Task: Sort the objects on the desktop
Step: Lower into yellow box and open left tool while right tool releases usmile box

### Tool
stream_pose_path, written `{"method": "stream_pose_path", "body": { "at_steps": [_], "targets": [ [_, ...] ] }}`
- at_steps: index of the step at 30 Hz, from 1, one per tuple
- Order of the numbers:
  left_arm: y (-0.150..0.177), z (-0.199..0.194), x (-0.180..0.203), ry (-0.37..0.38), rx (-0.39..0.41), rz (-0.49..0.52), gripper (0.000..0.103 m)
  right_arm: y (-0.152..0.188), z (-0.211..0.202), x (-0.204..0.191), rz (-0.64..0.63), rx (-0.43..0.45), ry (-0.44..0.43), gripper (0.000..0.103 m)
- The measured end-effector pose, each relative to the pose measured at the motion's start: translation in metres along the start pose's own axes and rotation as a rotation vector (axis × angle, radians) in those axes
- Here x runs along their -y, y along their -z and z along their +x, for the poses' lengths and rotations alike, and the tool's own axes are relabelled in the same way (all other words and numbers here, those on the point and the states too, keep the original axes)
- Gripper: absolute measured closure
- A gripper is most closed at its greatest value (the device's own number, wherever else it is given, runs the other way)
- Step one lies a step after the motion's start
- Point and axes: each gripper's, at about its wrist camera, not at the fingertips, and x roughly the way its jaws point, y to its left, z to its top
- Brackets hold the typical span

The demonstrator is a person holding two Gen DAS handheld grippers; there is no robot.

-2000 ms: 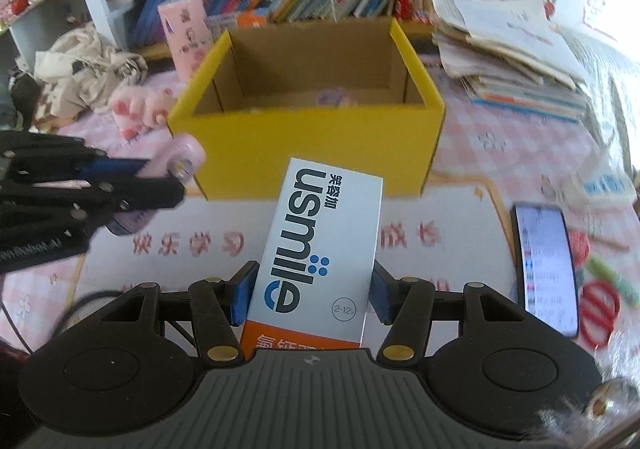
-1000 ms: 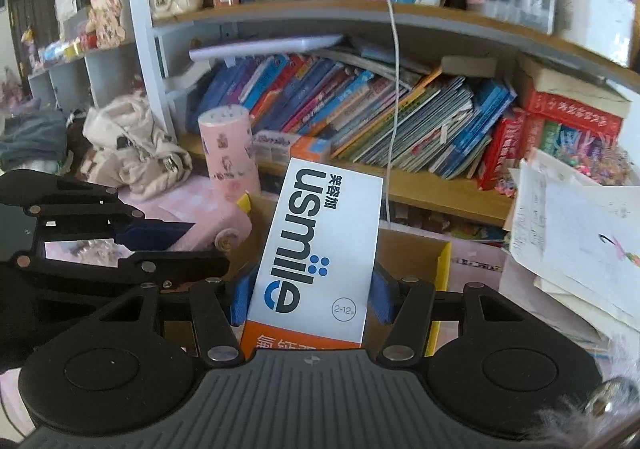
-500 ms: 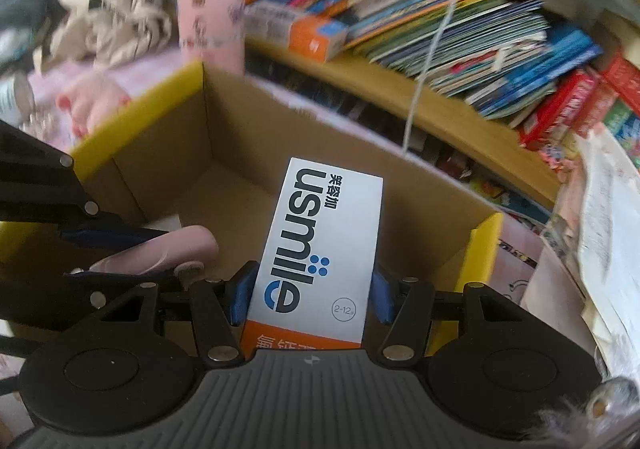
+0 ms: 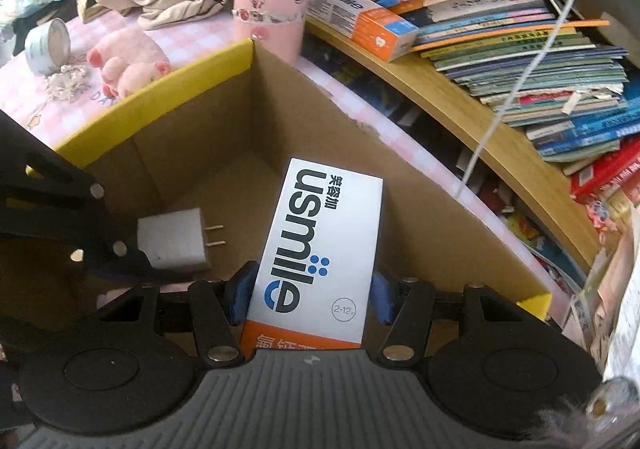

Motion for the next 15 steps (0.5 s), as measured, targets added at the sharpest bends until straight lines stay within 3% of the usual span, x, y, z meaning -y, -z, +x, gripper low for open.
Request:
{"method": "stream_pose_path", "body": {
  "at_steps": [7,12,15],
  "targets": [
    [0.001,-0.005,0.000,-0.028,0.009,-0.004,0.080,-0.006,0.000,-0.002,-0.003,0.014,-0.046,0.050],
    [0.004,-0.014,-0.001,-0.092,0.031,-0.015,0.053,-0.009,0.005,-0.004,-0.015,0.012,-0.064,0.050],
    [0.006,-0.023,-0.003,-0.097,0.044,-0.033,0.050,-0.011,0.012,-0.008,-0.033,0.000,-0.078,0.051]
  ]
}}
